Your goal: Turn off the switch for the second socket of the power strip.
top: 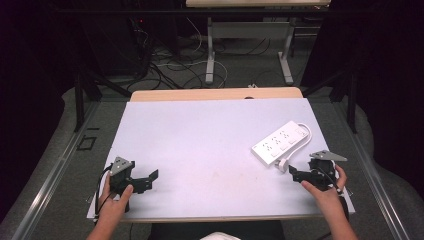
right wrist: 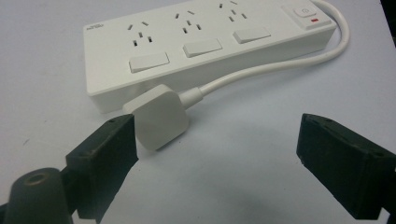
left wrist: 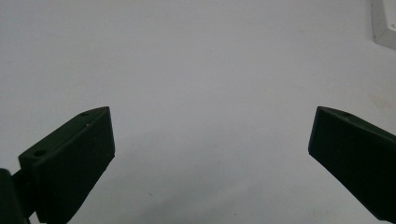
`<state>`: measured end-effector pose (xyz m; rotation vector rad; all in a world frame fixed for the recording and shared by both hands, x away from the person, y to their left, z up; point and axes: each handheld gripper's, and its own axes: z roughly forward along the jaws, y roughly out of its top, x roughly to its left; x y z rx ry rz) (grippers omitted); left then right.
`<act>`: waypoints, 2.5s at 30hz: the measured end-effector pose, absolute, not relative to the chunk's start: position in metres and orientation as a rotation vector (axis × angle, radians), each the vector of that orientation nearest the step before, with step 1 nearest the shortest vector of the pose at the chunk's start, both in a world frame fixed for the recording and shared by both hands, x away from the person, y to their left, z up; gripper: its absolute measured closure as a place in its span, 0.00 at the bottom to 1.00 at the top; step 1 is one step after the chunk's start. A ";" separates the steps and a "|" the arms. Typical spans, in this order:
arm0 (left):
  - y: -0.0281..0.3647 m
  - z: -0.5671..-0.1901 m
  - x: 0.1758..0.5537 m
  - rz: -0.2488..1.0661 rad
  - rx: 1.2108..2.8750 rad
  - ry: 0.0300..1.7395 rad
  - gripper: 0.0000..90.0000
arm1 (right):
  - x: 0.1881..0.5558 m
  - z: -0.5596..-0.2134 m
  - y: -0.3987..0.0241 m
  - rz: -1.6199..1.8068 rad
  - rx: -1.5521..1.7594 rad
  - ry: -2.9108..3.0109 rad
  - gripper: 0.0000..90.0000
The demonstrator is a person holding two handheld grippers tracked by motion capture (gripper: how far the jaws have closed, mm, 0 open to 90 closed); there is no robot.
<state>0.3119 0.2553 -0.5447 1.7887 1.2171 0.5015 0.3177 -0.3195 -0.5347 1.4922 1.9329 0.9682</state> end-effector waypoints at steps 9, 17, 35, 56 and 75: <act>0.257 -0.543 0.311 0.513 1.782 1.218 0.01 | 0.317 -0.527 -0.313 0.961 1.440 1.955 0.17; 0.257 -0.543 0.311 0.522 1.776 1.224 0.01 | 0.323 -0.517 -0.311 0.973 1.384 1.978 0.23; 0.257 -0.544 0.311 0.513 1.779 1.230 0.01 | 0.344 -0.502 -0.305 0.979 1.370 2.108 0.31; 0.256 -0.545 0.311 0.500 1.789 1.229 0.01 | 0.369 -0.478 -0.301 0.914 1.359 2.180 0.40; 0.256 -0.546 0.312 0.497 1.793 1.229 0.01 | 0.390 -0.468 -0.299 0.865 1.354 2.252 0.49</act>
